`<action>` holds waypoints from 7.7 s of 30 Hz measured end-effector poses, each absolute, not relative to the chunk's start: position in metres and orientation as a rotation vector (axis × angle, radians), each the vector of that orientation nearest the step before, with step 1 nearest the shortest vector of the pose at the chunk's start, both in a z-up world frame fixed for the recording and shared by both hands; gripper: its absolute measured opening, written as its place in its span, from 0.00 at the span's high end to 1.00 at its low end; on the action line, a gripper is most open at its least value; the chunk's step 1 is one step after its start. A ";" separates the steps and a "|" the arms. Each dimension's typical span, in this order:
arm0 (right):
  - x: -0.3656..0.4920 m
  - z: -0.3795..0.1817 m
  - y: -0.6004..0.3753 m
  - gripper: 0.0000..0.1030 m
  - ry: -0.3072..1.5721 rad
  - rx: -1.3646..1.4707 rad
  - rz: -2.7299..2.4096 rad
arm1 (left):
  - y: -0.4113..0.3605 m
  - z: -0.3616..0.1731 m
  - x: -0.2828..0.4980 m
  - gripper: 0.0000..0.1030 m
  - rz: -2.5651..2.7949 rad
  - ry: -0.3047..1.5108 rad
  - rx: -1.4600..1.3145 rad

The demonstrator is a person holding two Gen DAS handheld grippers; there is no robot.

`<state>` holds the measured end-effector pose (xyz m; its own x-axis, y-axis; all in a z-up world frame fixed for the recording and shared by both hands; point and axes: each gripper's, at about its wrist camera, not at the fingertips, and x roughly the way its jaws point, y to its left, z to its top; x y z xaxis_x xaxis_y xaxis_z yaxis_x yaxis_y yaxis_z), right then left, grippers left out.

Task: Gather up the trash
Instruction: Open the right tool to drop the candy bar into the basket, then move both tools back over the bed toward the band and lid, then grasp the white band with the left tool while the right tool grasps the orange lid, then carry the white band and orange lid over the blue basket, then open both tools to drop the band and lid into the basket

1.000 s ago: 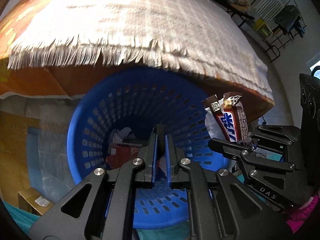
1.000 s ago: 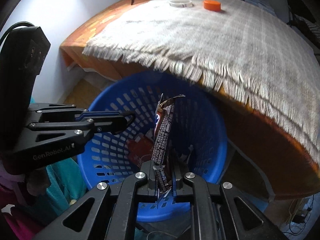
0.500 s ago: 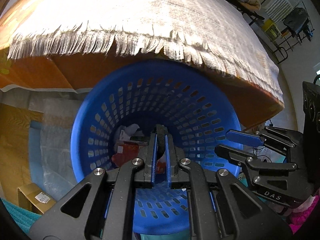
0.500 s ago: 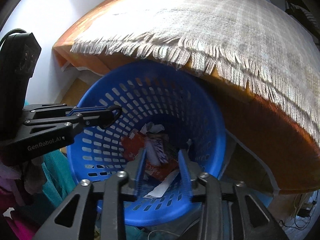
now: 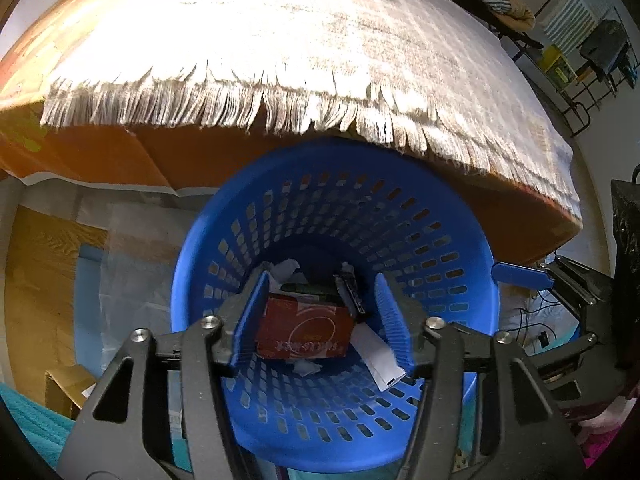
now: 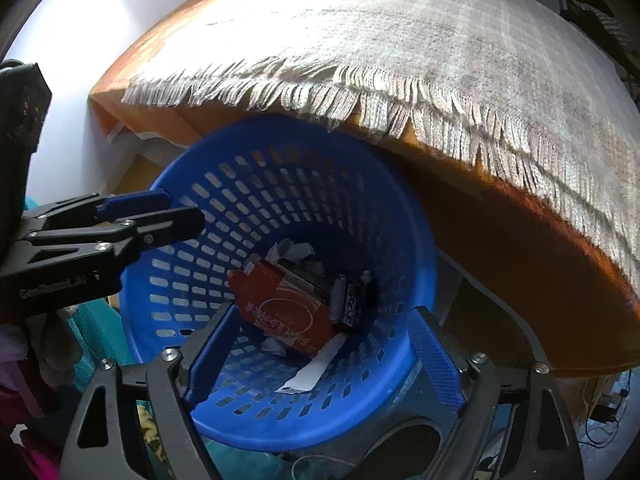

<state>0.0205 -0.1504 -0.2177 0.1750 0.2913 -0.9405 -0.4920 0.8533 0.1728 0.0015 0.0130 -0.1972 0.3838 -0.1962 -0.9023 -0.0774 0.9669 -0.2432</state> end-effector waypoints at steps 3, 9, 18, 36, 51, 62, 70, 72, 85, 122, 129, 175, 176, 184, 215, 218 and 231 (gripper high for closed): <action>0.020 -0.216 -0.150 0.13 1.271 -0.201 0.539 | 0.014 -0.191 0.001 0.40 -0.074 1.159 -0.255; 0.023 -0.209 -0.153 0.13 1.255 -0.203 0.528 | 0.012 -0.182 0.003 0.40 -0.079 1.136 -0.240; 0.029 -0.188 -0.160 0.13 1.231 -0.179 0.537 | 0.011 -0.161 0.005 0.40 -0.103 1.092 -0.210; 0.057 -0.146 -0.173 0.07 1.093 -0.116 0.556 | 0.014 -0.123 0.037 0.40 -0.150 1.026 -0.166; 0.151 -0.103 -0.175 0.07 0.990 -0.120 0.501 | 0.054 -0.089 0.151 0.40 -0.144 0.987 -0.167; 0.220 -0.101 -0.135 0.07 0.926 -0.159 0.524 | 0.086 -0.103 0.225 0.40 -0.103 1.018 -0.227; 0.262 -0.118 -0.107 0.11 0.922 -0.166 0.505 | 0.110 -0.124 0.269 0.48 -0.066 1.043 -0.324; 0.271 -0.124 -0.101 0.15 0.931 -0.166 0.506 | 0.112 -0.127 0.277 0.52 -0.059 1.043 -0.316; 0.310 -0.148 -0.076 0.19 0.954 -0.175 0.497 | 0.113 -0.145 0.315 0.69 -0.024 1.036 -0.253; 0.266 -0.105 -0.092 0.53 0.919 -0.146 0.544 | 0.083 -0.077 0.248 0.97 -0.074 0.908 -0.104; 0.229 -0.085 -0.103 0.53 0.900 -0.144 0.560 | 0.065 -0.053 0.206 0.97 -0.119 0.880 -0.083; 0.024 -0.148 -0.164 0.53 1.055 -0.143 0.617 | -0.003 -0.142 0.003 0.97 -0.159 1.081 -0.143; 0.023 -0.151 -0.164 0.53 1.061 -0.143 0.618 | -0.003 -0.146 0.002 0.97 -0.157 1.088 -0.145; 0.018 -0.170 -0.155 0.53 1.098 -0.143 0.618 | -0.001 -0.167 -0.003 0.97 -0.133 1.125 -0.144; 0.030 -0.208 -0.154 0.38 1.188 -0.138 0.585 | 0.014 -0.206 0.007 0.80 -0.058 1.190 -0.134; 0.030 -0.210 -0.154 0.31 1.192 -0.140 0.578 | 0.017 -0.206 0.008 0.66 -0.046 1.181 -0.132; 0.035 -0.210 -0.164 0.20 1.214 -0.141 0.494 | 0.022 -0.203 0.011 0.45 -0.016 1.173 -0.131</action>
<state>0.0352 -0.1637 -0.2097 0.2583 0.2892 -0.9217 -0.4370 0.8859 0.1555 0.0115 0.0219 -0.2035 0.3886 -0.0809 -0.9179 -0.0559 0.9922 -0.1111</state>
